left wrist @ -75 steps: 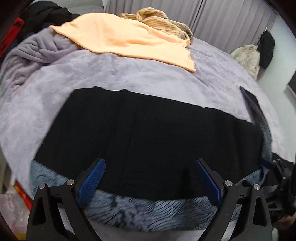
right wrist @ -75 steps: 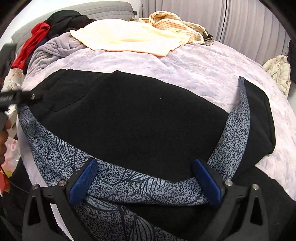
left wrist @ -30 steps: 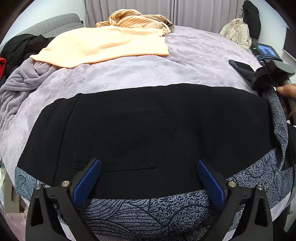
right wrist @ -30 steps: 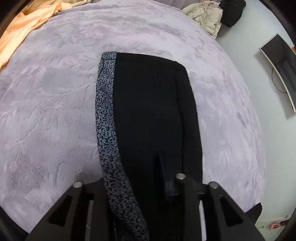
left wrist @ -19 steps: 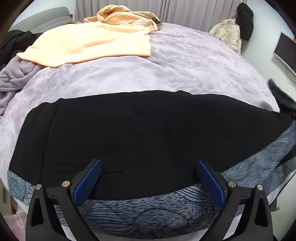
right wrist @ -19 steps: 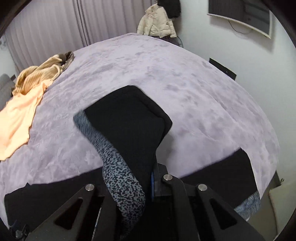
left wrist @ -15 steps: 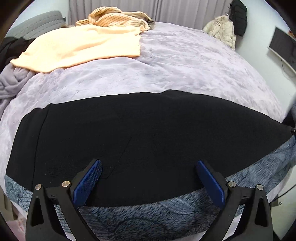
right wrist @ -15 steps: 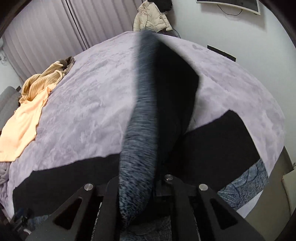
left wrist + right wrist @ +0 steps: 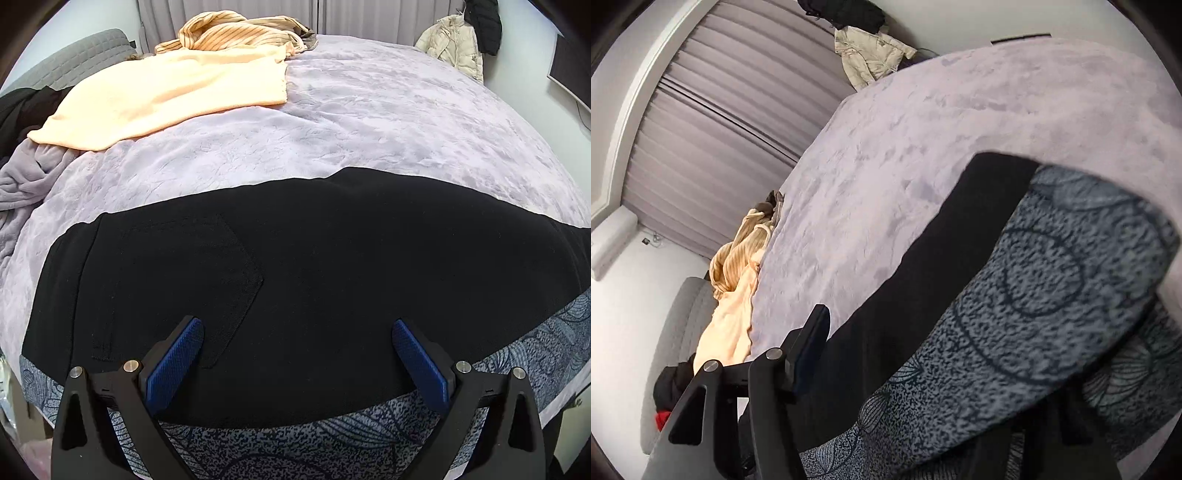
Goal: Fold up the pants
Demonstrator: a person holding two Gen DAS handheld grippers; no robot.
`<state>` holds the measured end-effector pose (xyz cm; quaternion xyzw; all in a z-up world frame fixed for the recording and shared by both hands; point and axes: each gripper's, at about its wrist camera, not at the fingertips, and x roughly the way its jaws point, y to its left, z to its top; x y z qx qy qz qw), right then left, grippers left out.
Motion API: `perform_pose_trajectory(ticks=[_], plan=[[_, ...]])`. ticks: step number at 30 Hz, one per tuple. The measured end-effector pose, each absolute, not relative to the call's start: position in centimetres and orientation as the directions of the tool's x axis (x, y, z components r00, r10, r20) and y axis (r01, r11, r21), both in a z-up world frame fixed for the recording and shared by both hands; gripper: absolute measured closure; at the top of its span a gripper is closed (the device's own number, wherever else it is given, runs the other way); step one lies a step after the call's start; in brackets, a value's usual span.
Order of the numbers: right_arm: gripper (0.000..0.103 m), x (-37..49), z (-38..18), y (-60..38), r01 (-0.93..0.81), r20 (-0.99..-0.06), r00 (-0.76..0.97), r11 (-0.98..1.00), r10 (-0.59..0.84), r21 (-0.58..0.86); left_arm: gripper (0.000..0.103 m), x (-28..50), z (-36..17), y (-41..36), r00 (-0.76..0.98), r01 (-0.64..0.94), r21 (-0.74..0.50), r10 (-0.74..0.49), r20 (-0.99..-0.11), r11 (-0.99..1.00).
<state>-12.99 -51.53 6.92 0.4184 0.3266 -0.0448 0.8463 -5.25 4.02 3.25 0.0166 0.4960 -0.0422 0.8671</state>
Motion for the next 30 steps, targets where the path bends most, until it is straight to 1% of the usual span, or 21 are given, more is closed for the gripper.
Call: perform_pose_trajectory(ticks=[1,2,5,7,8,10,11,12,13,14,16,19,20,21,22,25,26,28,30], plan=[[0.09,-13.2,8.1,-51.4,0.339,-0.594,0.784,0.678,0.18,0.652,0.001,-5.1,3.5,4.1,0.503,0.092,-0.027,-0.07,-0.862,0.995],[0.096,-13.4,9.6,-51.1,0.342,-0.618,0.774,0.728,0.14,0.594,0.001,-5.0,3.8,4.3,0.501,0.097,-0.048,-0.09,-0.86,0.994],[0.096,-14.6,12.9,-50.0,0.315,-0.616,0.782,0.791,0.097,0.525,0.001,-4.5,4.4,4.4,0.491,0.099,-0.101,-0.137,-0.86,0.99],[0.096,-15.5,14.4,-48.6,0.319,-0.637,0.77,0.847,0.031,0.427,0.001,-4.7,4.9,4.2,0.484,0.124,-0.135,-0.179,-0.857,0.983],[0.096,-15.6,14.7,-48.4,0.323,-0.649,0.761,0.862,0.009,0.39,0.001,-5.0,5.0,3.8,0.479,0.145,-0.143,-0.196,-0.856,0.979],[0.095,-15.1,13.6,-48.7,0.365,-0.709,0.704,0.876,-0.038,0.316,0.001,-5.2,5.1,2.9,0.474,0.194,-0.143,-0.22,-0.853,0.971],[0.089,-14.9,12.4,-49.1,0.394,-0.741,0.668,0.878,-0.069,0.273,0.001,-5.2,4.9,2.6,0.469,0.216,-0.136,-0.224,-0.854,0.967],[0.085,-14.5,11.0,-49.4,0.424,-0.783,0.611,0.883,-0.113,0.203,0.001,-5.2,4.6,2.2,0.459,0.235,-0.123,-0.222,-0.86,0.964],[0.077,-14.1,9.3,-49.9,0.443,-0.826,0.546,0.885,-0.141,0.142,0.001,-5.1,4.1,1.6,0.452,0.247,-0.089,-0.195,-0.87,0.965],[0.074,-14.0,8.0,-50.4,0.454,-0.845,0.52,0.878,-0.124,0.15,0.001,-5.1,3.7,1.2,0.452,0.257,-0.057,-0.172,-0.875,0.965],[0.072,-16.1,7.9,-52.0,0.462,-0.819,0.568,0.855,-0.081,0.236,0.001,-5.1,3.3,0.6,0.461,0.277,-0.017,-0.148,-0.875,0.961],[0.07,-16.4,8.9,-52.7,0.45,-0.782,0.622,0.835,-0.04,0.315,0.001,-6.3,3.4,-0.1,0.461,0.284,-0.018,-0.153,-0.874,0.959],[0.07,-16.6,9.0,-53.0,0.446,-0.769,0.639,0.824,-0.021,0.348,0.001,-6.6,3.6,-0.4,0.457,0.282,-0.027,-0.159,-0.875,0.959],[0.074,-16.7,8.9,-53.4,0.451,-0.769,0.639,0.817,-0.013,0.36,0.001,-6.5,3.6,-0.5,0.452,0.285,-0.037,-0.168,-0.876,0.958],[0.096,-16.7,8.9,-53.4,0.458,-0.781,0.624,0.822,-0.026,0.339,0.001,-5.7,3.7,-0.1,0.443,0.294,-0.05,-0.182,-0.878,0.954],[0.095,-17.6,10.7,-52.5,0.439,-0.762,0.646,0.837,-0.042,0.327,0.001,-6.8,5.1,-0.4,0.414,0.364,-0.112,-0.269,-0.87,0.925],[0.095,-18.0,11.7,-51.9,0.433,-0.761,0.645,0.852,-0.067,0.293,0.001,-7.3,5.3,-0.5,0.41,0.388,-0.118,-0.285,-0.866,0.914],[0.096,-18.1,13.3,-51.0,0.417,-0.764,0.635,0.883,-0.115,0.214,0.001,-8.1,5.0,-1.6,0.406,0.429,-0.09,-0.28,-0.87,0.899],[0.096,-18.1,13.9,-50.1,0.417,-0.771,0.615,0.898,-0.166,0.139,0.001,-8.1,3.6,-2.2,0.388,0.435,-0.051,-0.239,-0.89,0.899]])
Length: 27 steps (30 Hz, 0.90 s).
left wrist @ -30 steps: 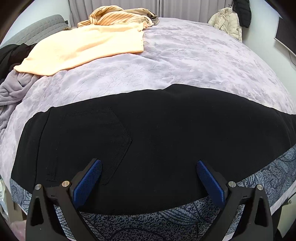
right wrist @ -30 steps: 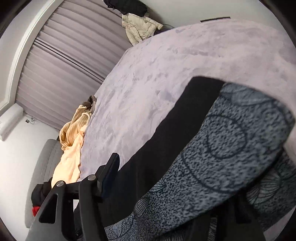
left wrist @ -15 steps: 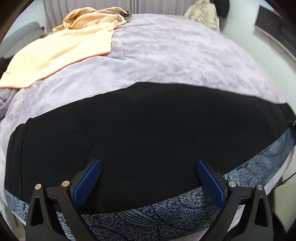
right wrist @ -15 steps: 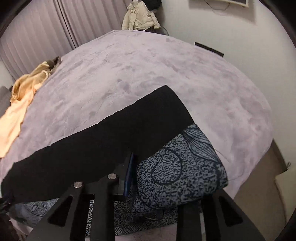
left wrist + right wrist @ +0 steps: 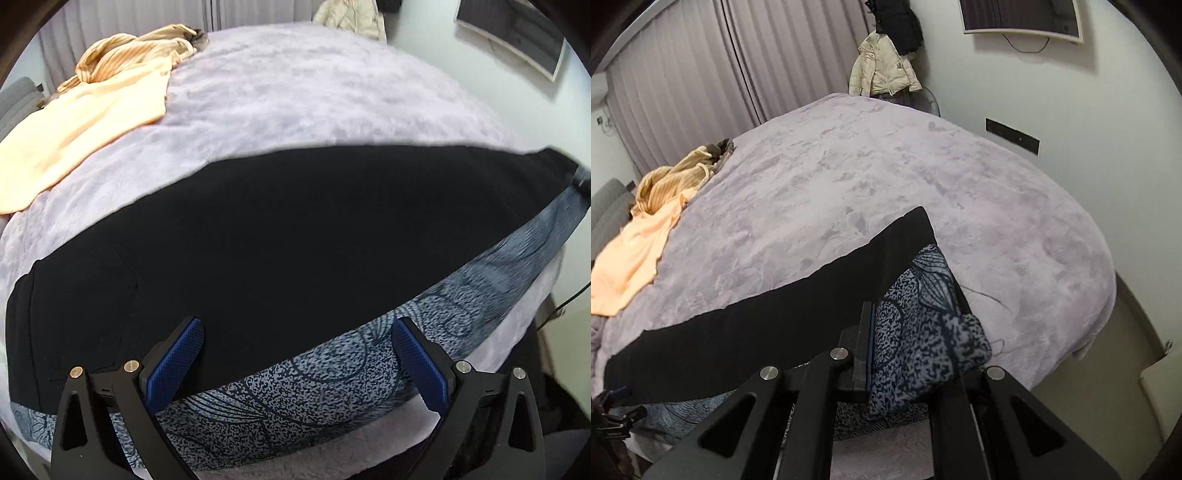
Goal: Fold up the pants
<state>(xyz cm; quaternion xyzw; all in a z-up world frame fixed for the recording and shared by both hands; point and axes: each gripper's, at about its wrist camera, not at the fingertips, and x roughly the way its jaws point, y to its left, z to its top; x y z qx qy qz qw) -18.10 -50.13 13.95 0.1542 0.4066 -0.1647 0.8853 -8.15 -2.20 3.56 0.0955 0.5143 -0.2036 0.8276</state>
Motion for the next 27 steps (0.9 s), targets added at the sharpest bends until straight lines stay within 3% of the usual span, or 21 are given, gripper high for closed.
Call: perform_pose_trajectory(ticks=[3,6,7,8,10,13,16,19,24,27], plan=[[0.093,-16.9,11.2,-50.4,0.447,-0.813,0.537,0.893,-0.226,0.047,0.001,-8.1,3.2,-2.9,0.408,0.436,-0.033,-0.23,-0.884,0.899],[0.081,-16.0,8.4,-50.6,0.444,-0.851,0.464,0.896,-0.244,-0.015,0.001,-8.1,4.2,-4.6,0.416,0.452,-0.012,-0.223,-0.882,0.892],[0.07,-16.3,9.0,-50.6,0.452,-0.846,0.468,0.892,-0.254,-0.018,0.001,-8.1,5.0,-4.3,0.453,0.442,0.013,-0.211,-0.866,0.897],[0.046,-16.6,9.8,-50.8,0.465,-0.84,0.471,0.885,-0.268,-0.022,0.001,-8.4,5.6,-4.0,0.481,0.429,0.028,-0.202,-0.853,0.903],[0.007,-17.9,11.8,-51.5,0.56,-0.799,0.462,0.825,-0.385,-0.074,0.001,-8.5,6.4,-3.4,0.518,0.387,0.028,-0.192,-0.834,0.922],[0.005,-20.4,14.8,-53.0,0.717,-0.718,0.423,0.688,-0.553,-0.108,0.001,-8.1,5.7,-2.5,0.538,0.263,0.038,-0.114,-0.835,0.964],[0.005,-20.4,16.9,-50.7,0.669,-0.669,0.51,0.738,-0.541,-0.087,0.001,-6.6,4.4,-1.9,0.502,0.151,-0.035,-0.108,-0.858,0.988],[0.005,-17.0,17.0,-44.3,0.459,-0.705,0.604,0.885,-0.373,-0.075,0.001,-5.9,4.3,-2.6,0.488,0.104,-0.078,-0.119,-0.865,0.991],[0.005,-11.2,13.9,-32.0,0.11,-0.774,0.633,0.989,0.009,0.102,0.001,-5.2,4.5,-3.5,0.491,0.128,-0.006,-0.069,-0.868,0.992],[0.005,-8.5,11.9,-25.7,-0.027,-0.804,0.591,0.997,0.073,0.071,0.001,-4.6,4.7,-2.5,0.487,0.11,-0.014,-0.067,-0.871,0.994]])
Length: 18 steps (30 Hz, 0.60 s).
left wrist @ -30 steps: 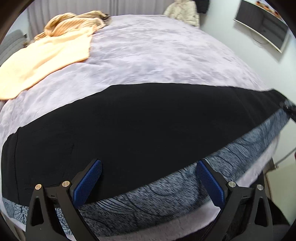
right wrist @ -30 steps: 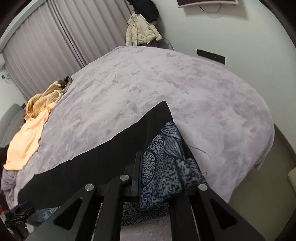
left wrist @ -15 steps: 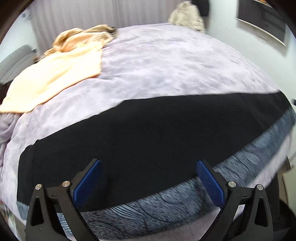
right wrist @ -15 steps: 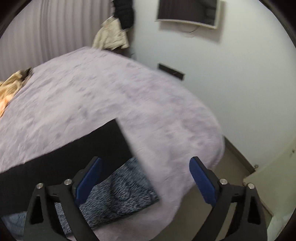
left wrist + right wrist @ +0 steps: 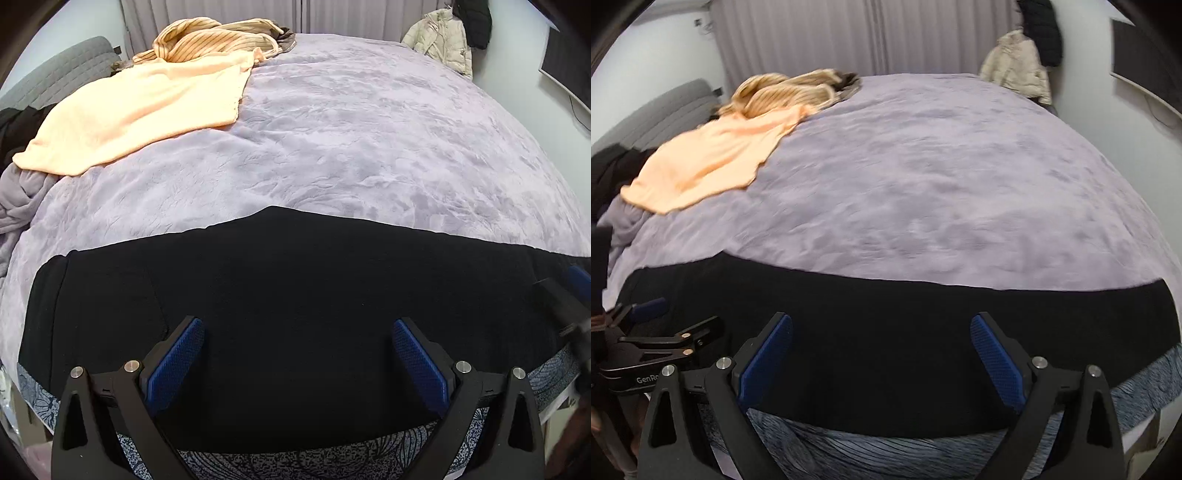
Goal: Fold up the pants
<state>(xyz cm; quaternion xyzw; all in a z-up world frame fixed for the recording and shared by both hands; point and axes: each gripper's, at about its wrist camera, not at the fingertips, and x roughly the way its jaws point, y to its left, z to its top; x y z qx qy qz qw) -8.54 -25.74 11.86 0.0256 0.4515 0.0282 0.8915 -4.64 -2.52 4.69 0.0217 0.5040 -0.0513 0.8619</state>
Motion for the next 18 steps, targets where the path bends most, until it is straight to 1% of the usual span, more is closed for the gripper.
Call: perform_pose_trajectory(ticks=[3,6,8,11,14,16,18], plan=[[0.005,-6.7,9.0,-23.1,-0.067,-0.824,0.566,0.997,0.003,-0.042,0.001,-4.1,3.5,-1.4,0.466,0.056,0.039,0.009,-0.885,0.998],[0.005,-5.5,7.0,-23.7,-0.05,-0.845,0.529,0.992,-0.075,-0.119,0.001,-3.8,2.4,-1.1,0.45,0.062,0.027,-0.004,-0.893,0.998],[0.001,-6.2,7.0,-25.9,-0.015,-0.848,0.525,0.996,-0.068,-0.089,0.001,-4.2,2.3,-1.2,0.465,0.074,0.039,0.0,-0.885,0.997],[0.0,-6.7,7.7,-30.2,0.105,-0.846,0.514,0.989,-0.142,-0.102,0.001,-4.6,2.3,-1.1,0.476,0.084,0.033,-0.012,-0.879,0.996],[0.001,-7.6,7.4,-35.4,0.217,-0.859,0.49,0.975,-0.152,-0.049,0.001,-4.5,2.4,-1.3,0.467,0.087,0.046,0.0,-0.884,0.995],[0.001,-8.1,7.1,-37.2,0.246,-0.864,0.48,0.969,-0.153,-0.034,0.001,-4.0,3.2,-1.6,0.469,0.07,0.049,0.011,-0.883,0.996],[0.0,-8.3,7.0,-37.3,0.244,-0.86,0.484,0.969,-0.16,-0.043,0.001,-2.9,4.5,-2.3,0.489,0.069,0.029,-0.008,-0.873,0.997]])
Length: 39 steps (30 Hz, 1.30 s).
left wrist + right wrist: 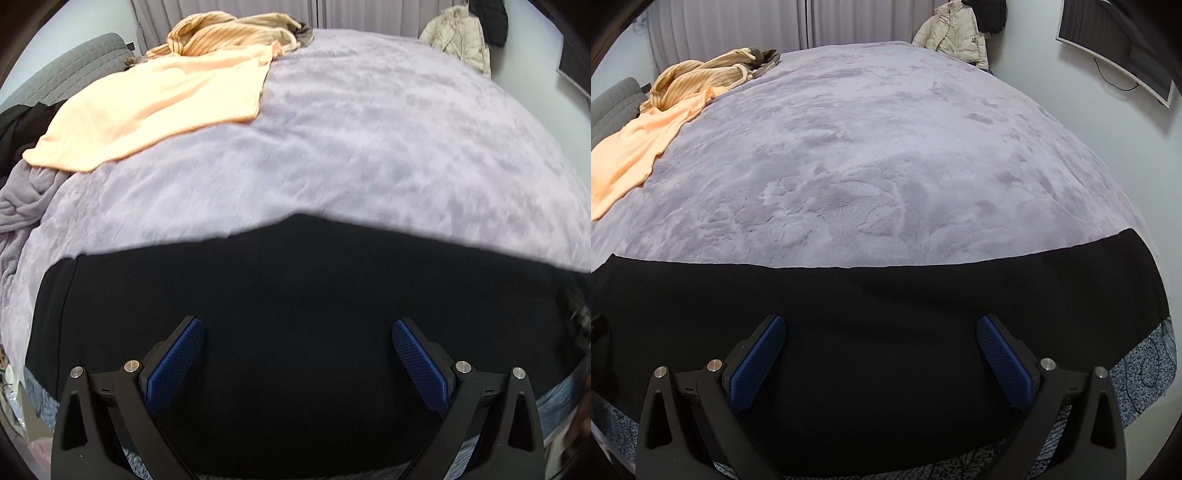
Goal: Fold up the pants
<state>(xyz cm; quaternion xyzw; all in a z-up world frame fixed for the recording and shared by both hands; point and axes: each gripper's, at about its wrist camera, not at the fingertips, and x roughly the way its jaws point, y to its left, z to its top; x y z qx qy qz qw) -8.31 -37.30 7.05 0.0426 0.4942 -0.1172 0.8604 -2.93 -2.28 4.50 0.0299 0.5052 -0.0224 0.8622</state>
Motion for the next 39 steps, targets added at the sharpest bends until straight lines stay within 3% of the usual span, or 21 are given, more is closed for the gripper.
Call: perform_pose_trajectory(ticks=[4,7,13,20,23,28,30,33,35,39], plan=[[0.0,-7.9,6.8,-36.2,0.272,-0.85,0.48,0.958,-0.215,-0.088,0.001,-0.3,5.3,-6.3,0.508,0.149,0.042,-0.04,-0.86,0.988],[0.0,-8.0,6.8,-36.0,0.275,-0.847,0.486,0.958,-0.216,-0.086,0.0,0.3,3.2,-8.7,0.511,0.152,0.234,0.126,-0.85,0.96],[0.0,-8.6,6.6,-35.9,0.243,-0.83,0.519,0.966,-0.205,-0.087,0.0,-1.8,3.6,-5.5,0.572,0.06,0.414,0.308,-0.76,0.908],[0.0,-8.3,6.8,-35.7,0.244,-0.841,0.497,0.964,-0.215,-0.102,0.0,-5.6,3.4,0.8,0.521,0.008,0.417,0.352,-0.777,0.909],[0.0,-8.8,8.1,-35.1,0.241,-0.853,0.477,0.965,-0.212,-0.105,0.0,-8.3,4.6,3.2,0.521,0.0,0.354,0.302,-0.798,0.935],[0.0,-10.6,11.8,-26.6,-0.034,-0.806,0.591,0.997,-0.039,-0.073,0.0,-10.8,5.7,5.3,0.565,0.007,0.258,0.209,-0.798,0.966],[0.0,-10.7,11.2,-21.4,-0.222,-0.813,0.575,0.974,0.09,-0.05,0.0,-10.1,3.8,5.6,0.502,0.013,0.249,0.209,-0.839,0.969],[0.0,-10.8,8.7,-16.2,-0.352,-0.855,0.507,0.931,0.107,-0.092,0.0,-10.4,3.7,7.1,0.479,-0.022,0.182,0.17,-0.861,0.983],[0.0,-11.2,7.8,-15.9,-0.354,-0.852,0.517,0.927,0.085,-0.122,0.0,-11.2,4.1,8.6,0.49,-0.045,0.186,0.184,-0.852,0.981],[0.0,-10.7,7.4,-20.6,-0.25,-0.874,0.475,0.968,0.103,-0.022,0.0,-12.1,3.9,12.6,0.461,-0.124,0.145,0.186,-0.868,0.982]])
